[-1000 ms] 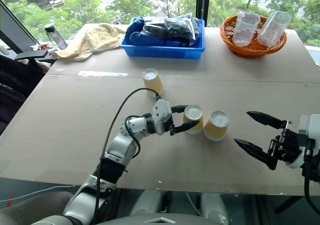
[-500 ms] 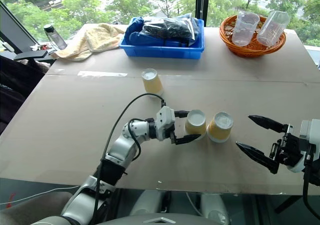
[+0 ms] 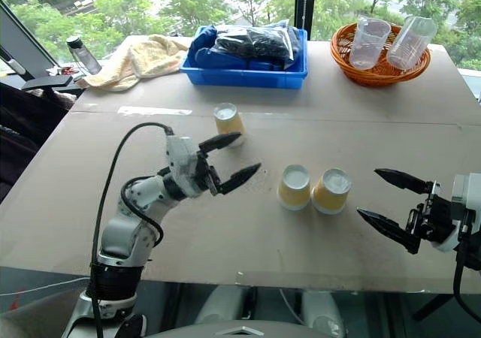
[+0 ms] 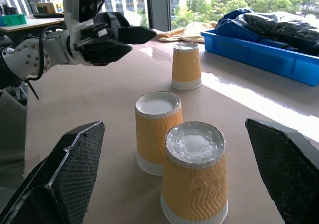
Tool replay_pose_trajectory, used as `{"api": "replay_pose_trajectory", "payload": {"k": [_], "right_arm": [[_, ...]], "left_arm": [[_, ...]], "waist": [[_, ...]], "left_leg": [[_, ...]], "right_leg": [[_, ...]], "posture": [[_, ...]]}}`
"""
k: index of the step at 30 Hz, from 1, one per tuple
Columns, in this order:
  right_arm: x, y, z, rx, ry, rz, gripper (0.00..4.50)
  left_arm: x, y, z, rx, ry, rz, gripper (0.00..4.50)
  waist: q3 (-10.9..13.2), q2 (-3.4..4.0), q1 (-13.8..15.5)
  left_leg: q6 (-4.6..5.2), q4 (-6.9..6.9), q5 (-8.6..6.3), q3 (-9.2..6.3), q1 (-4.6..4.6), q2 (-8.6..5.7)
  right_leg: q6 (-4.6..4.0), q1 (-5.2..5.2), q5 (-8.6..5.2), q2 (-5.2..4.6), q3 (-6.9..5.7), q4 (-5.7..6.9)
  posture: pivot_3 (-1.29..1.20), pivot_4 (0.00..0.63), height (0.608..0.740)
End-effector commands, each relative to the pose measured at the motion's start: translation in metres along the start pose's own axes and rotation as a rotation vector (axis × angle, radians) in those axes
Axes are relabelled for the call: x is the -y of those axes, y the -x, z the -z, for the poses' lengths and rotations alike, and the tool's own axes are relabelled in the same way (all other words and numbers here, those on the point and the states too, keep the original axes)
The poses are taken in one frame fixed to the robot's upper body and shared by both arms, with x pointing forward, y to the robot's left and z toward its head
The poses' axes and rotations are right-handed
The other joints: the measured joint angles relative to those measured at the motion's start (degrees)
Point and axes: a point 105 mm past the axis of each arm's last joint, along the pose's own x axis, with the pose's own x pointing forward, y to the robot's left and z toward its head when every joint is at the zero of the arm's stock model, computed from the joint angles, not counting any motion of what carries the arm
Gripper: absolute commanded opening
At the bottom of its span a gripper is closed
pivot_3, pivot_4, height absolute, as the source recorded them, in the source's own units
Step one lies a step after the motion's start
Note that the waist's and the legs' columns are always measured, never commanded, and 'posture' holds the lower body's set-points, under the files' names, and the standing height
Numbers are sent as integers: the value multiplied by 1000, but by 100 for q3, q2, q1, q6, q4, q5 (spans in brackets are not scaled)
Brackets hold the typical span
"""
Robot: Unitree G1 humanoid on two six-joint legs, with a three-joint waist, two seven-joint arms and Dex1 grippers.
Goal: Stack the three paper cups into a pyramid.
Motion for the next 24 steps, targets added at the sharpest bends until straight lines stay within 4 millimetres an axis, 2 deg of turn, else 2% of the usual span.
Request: {"api": "replay_pose_trajectory", "payload": {"k": [1, 3, 8, 18, 24], "right_arm": [[0, -3, -5, 13, 27, -21, 4500], [0, -5, -5, 15, 28, -29, 4500], [1, -9, -9, 27, 35, -36, 4500], [2, -15, -12, 34, 46, -30, 4500], [1, -17, -13, 38, 48, -26, 4500]], "left_arm": [[-45, 13, 8, -43, -91, -290, 4459], [-60, 16, 20, -91, -115, -390, 4459], [-77, 3, 45, -185, -125, -467, 4459], [-81, -29, 58, -173, -115, -393, 4459], [-88, -40, 54, -130, -117, -381, 4459]], "waist": [[1, -2, 0], [2, -3, 1], [4, -8, 17], [9, -16, -7], [11, -20, 2]], "left_leg": [[0, 0, 0, 0, 0, -1], [0, 0, 0, 0, -2, -1], [0, 1, 0, -2, -5, -2], [-19, 1, 11, -2, -8, -3], [-21, 1, 12, -2, -10, -3]], "right_leg": [[0, 0, 0, 0, 0, 0], [0, -1, 0, 1, 0, 0], [0, -2, 0, -1, -5, 0], [0, -5, 0, -1, -7, 1], [1, -6, 0, -2, -8, 1]], "posture": [[0, 150, 740], [0, 150, 740], [0, 150, 740], [0, 150, 740], [0, 150, 740]]}}
